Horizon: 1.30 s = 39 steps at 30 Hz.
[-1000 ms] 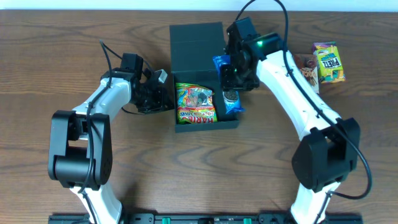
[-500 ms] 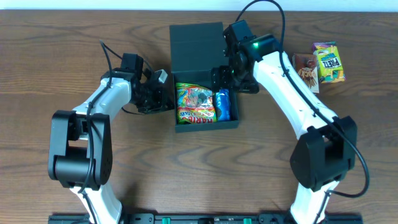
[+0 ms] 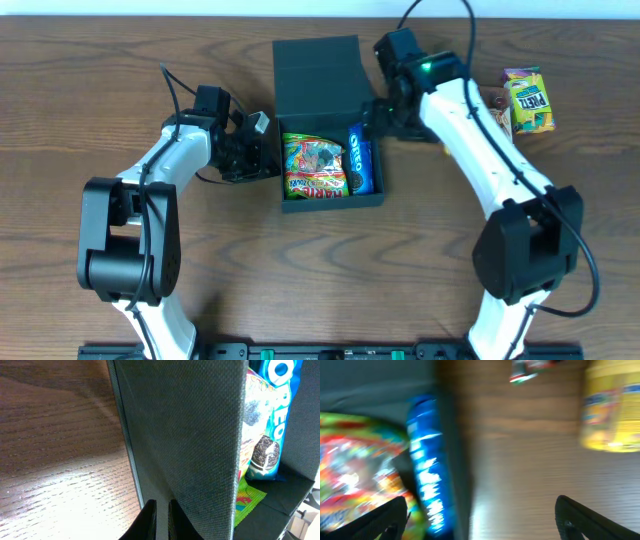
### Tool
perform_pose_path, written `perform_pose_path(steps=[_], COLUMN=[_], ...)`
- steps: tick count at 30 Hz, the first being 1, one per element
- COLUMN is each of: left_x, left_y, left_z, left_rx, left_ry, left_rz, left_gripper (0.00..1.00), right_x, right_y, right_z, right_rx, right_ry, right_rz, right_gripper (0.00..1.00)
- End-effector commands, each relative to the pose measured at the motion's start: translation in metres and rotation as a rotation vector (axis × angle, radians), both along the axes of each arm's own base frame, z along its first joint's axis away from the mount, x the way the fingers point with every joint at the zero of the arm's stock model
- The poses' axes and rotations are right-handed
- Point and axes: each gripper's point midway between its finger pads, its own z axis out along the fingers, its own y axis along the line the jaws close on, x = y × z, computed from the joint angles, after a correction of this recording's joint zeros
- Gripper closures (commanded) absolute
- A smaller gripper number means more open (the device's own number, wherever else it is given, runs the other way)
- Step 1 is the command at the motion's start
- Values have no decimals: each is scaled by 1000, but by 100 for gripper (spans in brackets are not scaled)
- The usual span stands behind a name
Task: Pack container
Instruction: 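Release the Oreo pack upright beside the Haribo bag, withdraw right gripper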
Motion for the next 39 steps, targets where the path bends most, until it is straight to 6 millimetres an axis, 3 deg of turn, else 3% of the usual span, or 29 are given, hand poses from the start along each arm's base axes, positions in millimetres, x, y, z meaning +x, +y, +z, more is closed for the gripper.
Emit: perform_pose_path(steps=[1, 11, 17, 25, 29, 39], left_x=[-5, 8, 38, 76, 86, 89], left_y=[-2, 8, 27, 27, 26, 25], left_z=[-7, 2, 40, 92, 104, 105], left_rx=[-4, 53, 186, 190, 177, 148], left_ry=[30, 16, -94, -249, -279, -225], left_rz=[-5, 34, 69, 102, 128, 229], left_gripper=[90, 90, 90, 88, 86, 85], right_x=[19, 45, 57, 69, 80, 126], right_y=[-42, -111, -164, -236, -264, -292], right_z=[22, 26, 31, 34, 22, -26], right_rx=[-94, -66, -85, -121, -150, -243], right_ry=[-92, -140, -191, -262, -285, -317], right_rz=[-49, -122, -183, -268, -266, -194], right_gripper=[5, 5, 1, 1, 1, 1])
